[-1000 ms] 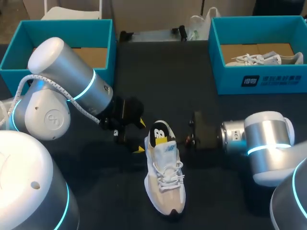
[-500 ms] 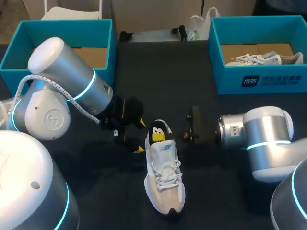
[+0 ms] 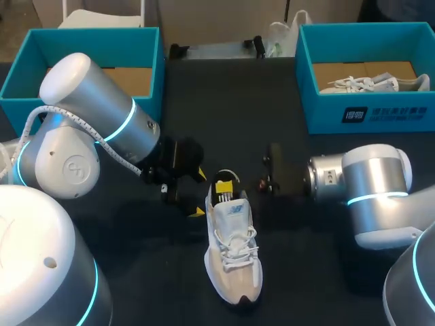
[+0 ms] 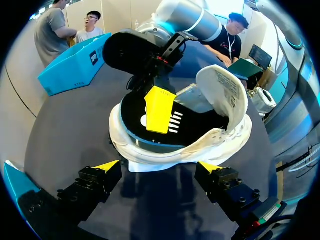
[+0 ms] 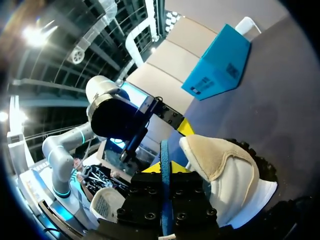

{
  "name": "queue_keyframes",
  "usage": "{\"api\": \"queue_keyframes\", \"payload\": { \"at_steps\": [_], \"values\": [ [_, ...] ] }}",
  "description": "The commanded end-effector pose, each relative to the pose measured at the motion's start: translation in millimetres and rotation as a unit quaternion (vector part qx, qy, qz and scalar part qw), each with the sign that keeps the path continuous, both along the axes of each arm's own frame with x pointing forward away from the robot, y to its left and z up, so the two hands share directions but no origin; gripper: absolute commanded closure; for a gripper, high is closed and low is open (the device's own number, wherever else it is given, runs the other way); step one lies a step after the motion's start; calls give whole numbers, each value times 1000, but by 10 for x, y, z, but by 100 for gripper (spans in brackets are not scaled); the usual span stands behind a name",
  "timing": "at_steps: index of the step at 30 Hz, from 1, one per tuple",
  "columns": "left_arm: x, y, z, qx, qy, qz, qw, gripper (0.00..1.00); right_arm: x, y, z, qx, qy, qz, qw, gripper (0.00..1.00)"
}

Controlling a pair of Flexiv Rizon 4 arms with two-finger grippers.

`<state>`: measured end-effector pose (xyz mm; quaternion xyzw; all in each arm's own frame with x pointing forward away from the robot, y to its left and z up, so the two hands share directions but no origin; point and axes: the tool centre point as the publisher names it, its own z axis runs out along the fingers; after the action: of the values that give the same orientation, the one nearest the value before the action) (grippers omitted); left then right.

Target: Take the shoe out of the shoebox, open the shoe tongue, remove and reinsert the insole, then place the shoe into the shoebox

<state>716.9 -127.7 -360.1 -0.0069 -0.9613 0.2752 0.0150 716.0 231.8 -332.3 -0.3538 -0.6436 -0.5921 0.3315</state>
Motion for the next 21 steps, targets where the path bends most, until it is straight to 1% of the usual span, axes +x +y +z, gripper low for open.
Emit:
{"api": "queue_keyframes", "payload": {
  "at_steps": [1, 6, 8, 11, 12, 14, 15, 19, 21],
  "values": [
    [4, -1, -8, 0, 0, 0, 1000, 0, -60, -30, -92, -1, 12, -3, 1000, 100],
    [4, -1, -8, 0, 0, 0, 1000, 0, -196, -63, -244, -1, 38, -12, 999, 100],
    [4, -1, -8, 0, 0, 0, 1000, 0, -240, -72, -253, 0, 41, -15, 999, 100],
    [4, -1, -8, 0, 0, 0, 1000, 0, -270, -74, -210, 0, 33, -20, 999, 100],
    [4, -1, -8, 0, 0, 0, 1000, 0, -272, -72, -191, 1, 29, -20, 999, 97],
    [4, -1, -8, 0, 0, 0, 1000, 0, -269, -62, -158, 0, 23, -18, 1000, 74],
    [4, -1, -8, 0, 0, 0, 1000, 0, -265, -54, -142, 0, 19, -17, 1000, 67],
    [4, -1, -8, 0, 0, 0, 1000, 0, -230, -31, -73, -3, 4, -10, 1000, 55],
    [4, -1, -8, 0, 0, 0, 1000, 0, -208, -22, -32, -5, -4, -7, 1000, 55]
  ]
}}
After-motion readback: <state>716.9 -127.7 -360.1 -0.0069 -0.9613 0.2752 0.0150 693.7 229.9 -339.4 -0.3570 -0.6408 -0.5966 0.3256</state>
